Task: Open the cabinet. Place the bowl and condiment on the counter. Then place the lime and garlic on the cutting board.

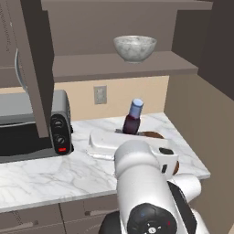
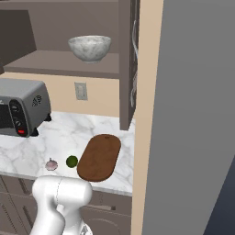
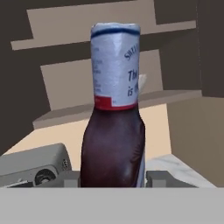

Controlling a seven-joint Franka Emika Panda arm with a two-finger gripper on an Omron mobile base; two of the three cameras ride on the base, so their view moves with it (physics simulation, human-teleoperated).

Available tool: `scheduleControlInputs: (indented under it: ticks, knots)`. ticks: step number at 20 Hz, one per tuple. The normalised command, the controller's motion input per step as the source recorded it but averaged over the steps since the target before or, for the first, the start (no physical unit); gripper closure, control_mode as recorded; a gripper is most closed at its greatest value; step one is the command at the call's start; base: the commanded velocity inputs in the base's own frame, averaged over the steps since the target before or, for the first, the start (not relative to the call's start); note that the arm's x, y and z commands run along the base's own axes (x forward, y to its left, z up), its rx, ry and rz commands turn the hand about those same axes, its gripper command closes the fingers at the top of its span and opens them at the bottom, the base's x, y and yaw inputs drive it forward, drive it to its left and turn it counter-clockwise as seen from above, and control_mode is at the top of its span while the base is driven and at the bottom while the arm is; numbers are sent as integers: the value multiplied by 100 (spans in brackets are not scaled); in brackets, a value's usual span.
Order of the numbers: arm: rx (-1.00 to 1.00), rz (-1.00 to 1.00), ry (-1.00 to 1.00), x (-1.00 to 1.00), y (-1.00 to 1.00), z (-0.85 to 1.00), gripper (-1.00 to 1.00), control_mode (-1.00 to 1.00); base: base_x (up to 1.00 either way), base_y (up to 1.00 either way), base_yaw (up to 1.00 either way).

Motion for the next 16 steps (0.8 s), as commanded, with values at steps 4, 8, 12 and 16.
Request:
scheduleControlInputs:
  ticks: [4,8,12,16]
  knots:
    - [-9,0,0,-8,32,-30,100,-100,0,0,0]
    - [-8,0,0,0,36,-32,100,-100,0,0,0]
    - [-7,0,0,0,37,-33,100,-100,0,0,0]
    - [-6,0,0,0,31,-36,100,-100,0,0,0]
